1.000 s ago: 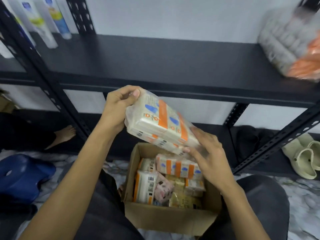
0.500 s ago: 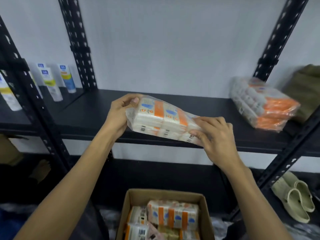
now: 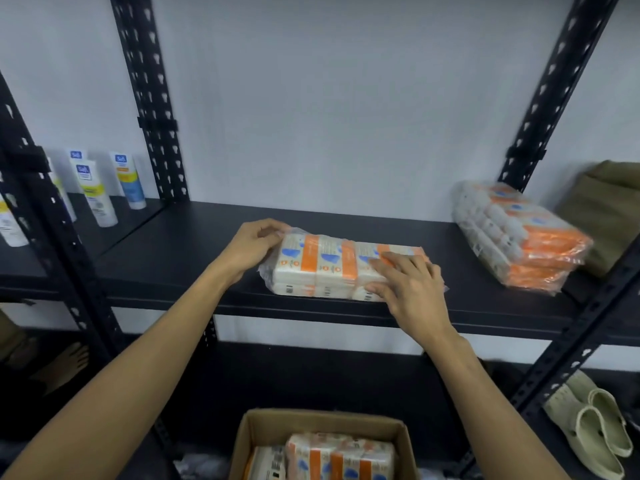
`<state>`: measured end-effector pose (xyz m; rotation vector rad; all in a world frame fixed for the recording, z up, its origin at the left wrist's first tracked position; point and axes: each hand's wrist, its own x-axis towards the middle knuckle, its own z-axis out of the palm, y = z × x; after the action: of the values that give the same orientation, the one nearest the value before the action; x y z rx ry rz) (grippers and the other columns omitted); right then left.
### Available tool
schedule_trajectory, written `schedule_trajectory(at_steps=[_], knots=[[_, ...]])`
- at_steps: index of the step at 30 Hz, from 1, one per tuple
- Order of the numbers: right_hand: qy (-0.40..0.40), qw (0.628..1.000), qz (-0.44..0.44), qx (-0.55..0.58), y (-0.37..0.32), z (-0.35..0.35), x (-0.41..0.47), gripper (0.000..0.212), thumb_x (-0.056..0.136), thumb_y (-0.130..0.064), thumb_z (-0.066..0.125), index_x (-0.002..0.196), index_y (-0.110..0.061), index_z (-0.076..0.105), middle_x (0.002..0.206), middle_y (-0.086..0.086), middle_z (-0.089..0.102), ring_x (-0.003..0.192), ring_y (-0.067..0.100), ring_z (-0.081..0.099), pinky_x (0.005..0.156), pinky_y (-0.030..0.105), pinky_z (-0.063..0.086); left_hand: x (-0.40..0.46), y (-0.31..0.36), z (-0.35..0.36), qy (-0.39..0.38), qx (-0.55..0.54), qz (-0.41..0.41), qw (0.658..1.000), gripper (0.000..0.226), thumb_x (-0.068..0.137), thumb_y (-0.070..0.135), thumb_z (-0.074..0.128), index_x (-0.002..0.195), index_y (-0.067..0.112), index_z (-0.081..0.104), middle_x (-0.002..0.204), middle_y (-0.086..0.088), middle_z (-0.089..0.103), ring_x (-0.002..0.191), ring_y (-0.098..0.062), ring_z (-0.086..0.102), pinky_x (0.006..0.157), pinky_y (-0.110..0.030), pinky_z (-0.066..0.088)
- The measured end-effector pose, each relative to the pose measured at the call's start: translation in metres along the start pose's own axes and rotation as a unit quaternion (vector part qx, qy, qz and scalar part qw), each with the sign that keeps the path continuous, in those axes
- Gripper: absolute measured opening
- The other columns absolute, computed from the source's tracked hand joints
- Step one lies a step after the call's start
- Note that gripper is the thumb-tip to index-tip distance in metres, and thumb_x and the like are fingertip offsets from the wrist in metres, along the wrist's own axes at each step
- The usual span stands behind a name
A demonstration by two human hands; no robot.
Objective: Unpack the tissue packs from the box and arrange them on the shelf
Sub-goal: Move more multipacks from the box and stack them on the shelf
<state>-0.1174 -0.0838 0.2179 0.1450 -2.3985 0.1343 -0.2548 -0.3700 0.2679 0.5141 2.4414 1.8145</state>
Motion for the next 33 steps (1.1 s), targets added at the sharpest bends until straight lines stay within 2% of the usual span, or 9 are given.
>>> schedule_trajectory(at_steps=[7, 10, 13, 18, 21, 24, 28, 31, 33], knots=[[-0.075, 0.996, 0.029, 0.037, 0.004, -0.010, 0.011, 0.059, 0.087, -0.065, 0.057, 0.135, -0.030, 0.059, 0.142, -0.009, 0.057, 0.131, 0.014, 0.047, 0.111, 0.041, 0.025, 0.004, 0.017, 0.001, -0.013, 0.096, 0.010, 0.995, 0.031, 0.103, 0.032, 0.050, 0.133, 0.027, 0.055, 0.130, 0.008, 0.058, 0.121, -0.012, 0.056, 0.085, -0.020, 0.045], [-0.092, 0.994, 0.044, 0.037, 0.001, -0.017, 0.018, 0.069, 0.092, -0.074, 0.037, 0.140, -0.028, 0.053, 0.142, -0.014, 0.056, 0.130, 0.011, 0.042, 0.107, 0.037, 0.025, 0.003, 0.026, 0.010, -0.023, 0.175, 0.015, 0.984, 0.048, 0.099, 0.049, 0.054, 0.141, 0.026, 0.049, 0.141, 0.004, 0.052, 0.125, -0.016, 0.055, 0.096, -0.032, 0.048], [-0.123, 0.990, 0.058, 0.039, 0.003, -0.026, 0.030, 0.062, 0.098, -0.068, 0.027, 0.137, -0.031, 0.057, 0.142, -0.014, 0.055, 0.130, 0.011, 0.042, 0.099, 0.033, 0.025, -0.018, 0.027, 0.024, 0.016, 0.310, 0.093, 0.946, 0.054, 0.097, 0.056, 0.053, 0.143, 0.028, 0.048, 0.149, 0.002, 0.046, 0.134, -0.021, 0.046, 0.108, -0.042, 0.042], [-0.187, 0.976, 0.110, 0.031, 0.025, -0.034, 0.057, 0.051, 0.096, -0.060, 0.048, 0.138, -0.033, 0.057, 0.146, -0.010, 0.053, 0.137, 0.016, 0.041, 0.109, 0.046, 0.026, -0.050, 0.014, 0.047, -0.042, 0.404, 0.145, 0.902, 0.073, 0.087, 0.078, 0.046, 0.145, 0.034, 0.043, 0.156, 0.005, 0.036, 0.148, -0.021, 0.026, 0.115, -0.049, 0.035], [-0.257, 0.943, 0.169, 0.130, 0.034, -0.039, 0.070, 0.055, 0.092, -0.063, 0.055, 0.136, -0.030, 0.060, 0.141, -0.010, 0.058, 0.129, 0.018, 0.053, 0.112, 0.048, 0.038, -0.047, 0.005, 0.049, -0.013, 0.408, 0.151, 0.900, 0.069, 0.090, 0.072, 0.049, 0.147, 0.033, 0.043, 0.160, 0.003, 0.031, 0.150, -0.021, 0.023, 0.114, -0.052, 0.037], [-0.255, 0.922, 0.203, 0.209, 0.038, -0.037, 0.066, 0.038, 0.101, -0.049, 0.048, 0.128, -0.029, 0.066, 0.130, -0.010, 0.066, 0.117, 0.014, 0.061, 0.104, 0.036, 0.045, -0.035, 0.002, 0.045, -0.023, 0.397, 0.158, 0.904, 0.066, 0.093, 0.067, 0.052, 0.148, 0.033, 0.044, 0.162, 0.003, 0.031, 0.152, -0.020, 0.019, 0.117, -0.051, 0.032], [-0.242, 0.915, 0.228, 0.231, 0.033, -0.038, 0.055, 0.039, 0.106, -0.032, 0.043, 0.138, -0.020, 0.060, 0.138, -0.002, 0.059, 0.120, 0.012, 0.054, 0.098, 0.024, 0.036, -0.008, 0.001, 0.033, -0.054, 0.406, 0.145, 0.901, 0.062, 0.093, 0.063, 0.055, 0.149, 0.040, 0.042, 0.168, -0.003, 0.019, 0.156, -0.024, 0.010, 0.123, -0.047, 0.019], [-0.245, 0.915, 0.239, 0.214, 0.024, -0.040, 0.041, 0.048, 0.098, -0.046, 0.045, 0.141, -0.028, 0.056, 0.135, -0.001, 0.057, 0.127, 0.020, 0.051, 0.109, 0.040, 0.038, 0.011, 0.004, 0.029, -0.072, 0.411, 0.097, 0.904, 0.066, 0.093, 0.061, 0.057, 0.153, 0.045, 0.034, 0.170, -0.009, -0.004, 0.156, -0.033, -0.006, 0.124, -0.054, 0.008], [-0.234, 0.918, 0.260, 0.188, 0.010, -0.042, 0.032, 0.048, 0.099, -0.051, 0.044, 0.141, -0.030, 0.053, 0.133, -0.002, 0.055, 0.129, 0.023, 0.047, 0.112, 0.049, 0.032, 0.023, 0.005, 0.030, -0.066, 0.406, 0.078, 0.908, 0.070, 0.094, 0.058, 0.059, 0.156, 0.040, 0.031, 0.169, -0.012, -0.008, 0.155, -0.036, -0.009, 0.123, -0.057, 0.005]])
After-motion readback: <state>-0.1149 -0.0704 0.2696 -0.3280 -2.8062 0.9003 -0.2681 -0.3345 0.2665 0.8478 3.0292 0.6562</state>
